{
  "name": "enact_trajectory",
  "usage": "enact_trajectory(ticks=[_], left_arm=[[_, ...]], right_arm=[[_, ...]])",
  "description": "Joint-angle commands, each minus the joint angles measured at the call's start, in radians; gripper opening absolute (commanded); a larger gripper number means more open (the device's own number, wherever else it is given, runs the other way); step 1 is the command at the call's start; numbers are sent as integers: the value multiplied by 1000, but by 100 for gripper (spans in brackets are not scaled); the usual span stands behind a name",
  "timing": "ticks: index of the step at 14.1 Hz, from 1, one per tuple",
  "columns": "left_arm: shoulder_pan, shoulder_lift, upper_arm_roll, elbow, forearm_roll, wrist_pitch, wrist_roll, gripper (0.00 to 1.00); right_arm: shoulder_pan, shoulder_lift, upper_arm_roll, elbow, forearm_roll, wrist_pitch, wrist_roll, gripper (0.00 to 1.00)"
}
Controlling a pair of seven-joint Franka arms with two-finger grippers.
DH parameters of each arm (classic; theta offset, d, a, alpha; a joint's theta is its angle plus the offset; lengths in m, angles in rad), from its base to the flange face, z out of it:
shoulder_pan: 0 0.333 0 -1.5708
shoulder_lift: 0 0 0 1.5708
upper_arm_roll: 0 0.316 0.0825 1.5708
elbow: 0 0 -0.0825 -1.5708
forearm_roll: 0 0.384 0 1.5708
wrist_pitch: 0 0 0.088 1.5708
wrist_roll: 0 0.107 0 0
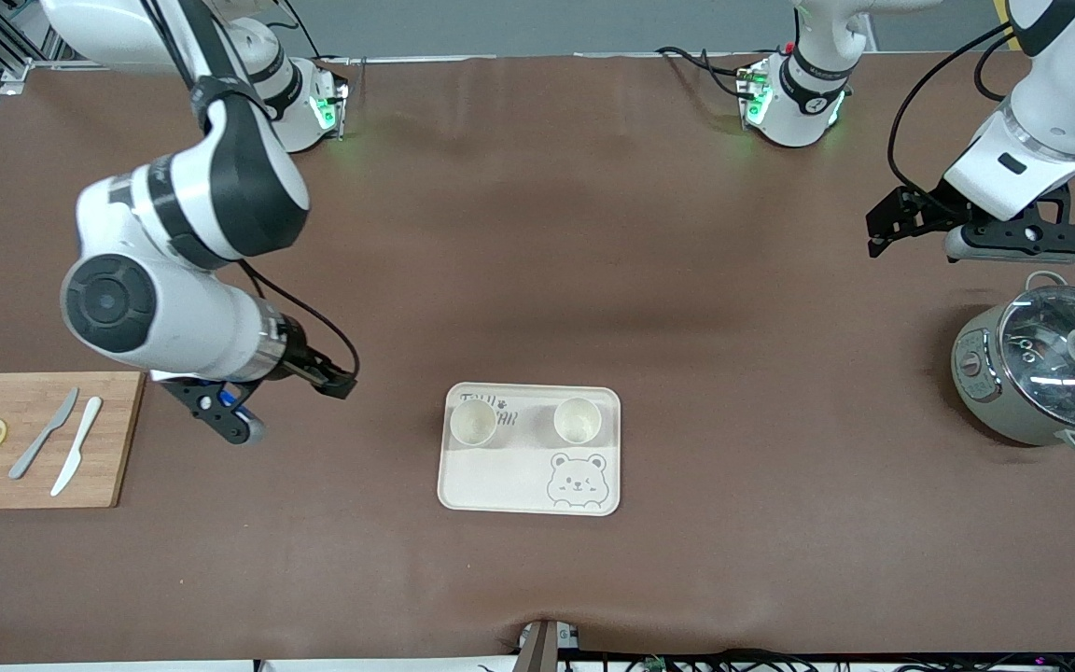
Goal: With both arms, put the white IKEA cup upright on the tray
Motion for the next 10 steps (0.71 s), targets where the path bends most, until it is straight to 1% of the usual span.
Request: enact_trajectory(ticks=[1, 2, 3, 5, 7, 9, 10], left_arm=[[3, 8, -3, 16, -22, -1, -10, 100], [3, 8, -3, 18, -21, -1, -8, 100], [5, 8, -3, 18, -21, -2, -4, 100], [11, 6, -2, 19, -21, -5, 9, 100], [14, 3, 0, 27, -19, -9, 12, 100], [14, 3, 8, 53, -16, -21, 13, 100], [15, 5, 11, 71, -13, -36, 19, 100]], right_arm=[[-115, -79, 81, -19, -79, -87, -179, 100], [-141, -98, 83, -19, -107, -123, -277, 100], [-159, -127, 81, -28, -112, -129, -343, 100], [-195, -177, 81, -65, -115, -129, -397, 100], [-221, -220, 81, -96, -121, -128, -497, 100], [-229, -254, 83, -111, -153, -131, -580, 100], [-242, -273, 84, -123, -153, -131, -592, 100]])
